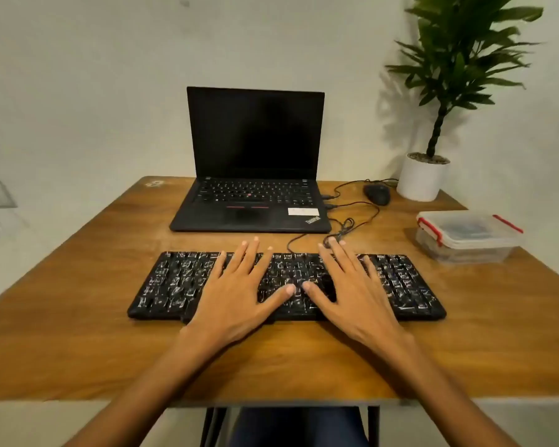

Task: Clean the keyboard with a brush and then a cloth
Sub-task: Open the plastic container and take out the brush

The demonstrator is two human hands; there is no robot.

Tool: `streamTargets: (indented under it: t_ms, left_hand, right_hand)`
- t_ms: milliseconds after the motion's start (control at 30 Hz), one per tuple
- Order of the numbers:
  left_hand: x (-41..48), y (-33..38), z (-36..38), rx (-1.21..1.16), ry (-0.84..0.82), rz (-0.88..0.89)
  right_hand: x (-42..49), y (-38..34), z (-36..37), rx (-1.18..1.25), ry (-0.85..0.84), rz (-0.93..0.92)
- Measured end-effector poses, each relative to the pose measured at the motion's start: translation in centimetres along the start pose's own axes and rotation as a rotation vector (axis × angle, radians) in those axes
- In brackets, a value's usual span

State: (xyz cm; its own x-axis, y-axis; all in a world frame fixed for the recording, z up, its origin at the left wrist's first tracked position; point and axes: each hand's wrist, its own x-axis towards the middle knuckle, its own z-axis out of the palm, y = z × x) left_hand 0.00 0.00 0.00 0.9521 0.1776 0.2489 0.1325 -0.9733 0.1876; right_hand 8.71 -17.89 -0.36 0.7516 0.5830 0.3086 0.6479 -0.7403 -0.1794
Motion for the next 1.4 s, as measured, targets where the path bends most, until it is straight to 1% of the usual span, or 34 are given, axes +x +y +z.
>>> streamTargets:
  t_ms: [33, 200, 400, 567, 767, 1067, 1200, 1400]
  left_hand:
    - [-0.3, 0.2, 0.0, 0.007, -0.008, -0.001]
    - [-1.1, 0.6, 1.1, 0.080, 0.056, 0.014]
    - [-0.4, 1.5, 1.2, 0.072, 0.063, 0.036]
    - [1.4, 3.5, 1.3, 0.053, 0.049, 0.093]
    - [5.3, 7.8, 2.1, 0.048, 0.055, 0.196]
    - [12.3, 16.8, 4.5, 0.026, 0.000, 0.384]
    - [15.4, 19.9, 4.9, 0.015, -0.041, 0.423]
    - [18.6, 22.5, 6.1, 0.026, -0.024, 0.433]
  right_hand:
    - [-0.3, 0.0, 0.0, 0.002, -0.021, 0.007]
    - [-1.3, 0.3, 0.2, 0.014, -0.032, 0.002]
    - [-1.3, 0.6, -0.1, 0.010, -0.032, -0.026]
    - [-1.0, 2.7, -0.8, -0.002, -0.014, -0.014]
    - [-0.7, 7.9, -2.8, -0.041, 0.036, 0.038]
    - [0.2, 17.3, -5.6, -0.048, 0.122, 0.200]
    - [1.0, 21.1, -6.3, -0.054, 0.147, 0.265]
    - [2.6, 25.2, -6.4, -0.142, 0.181, 0.307]
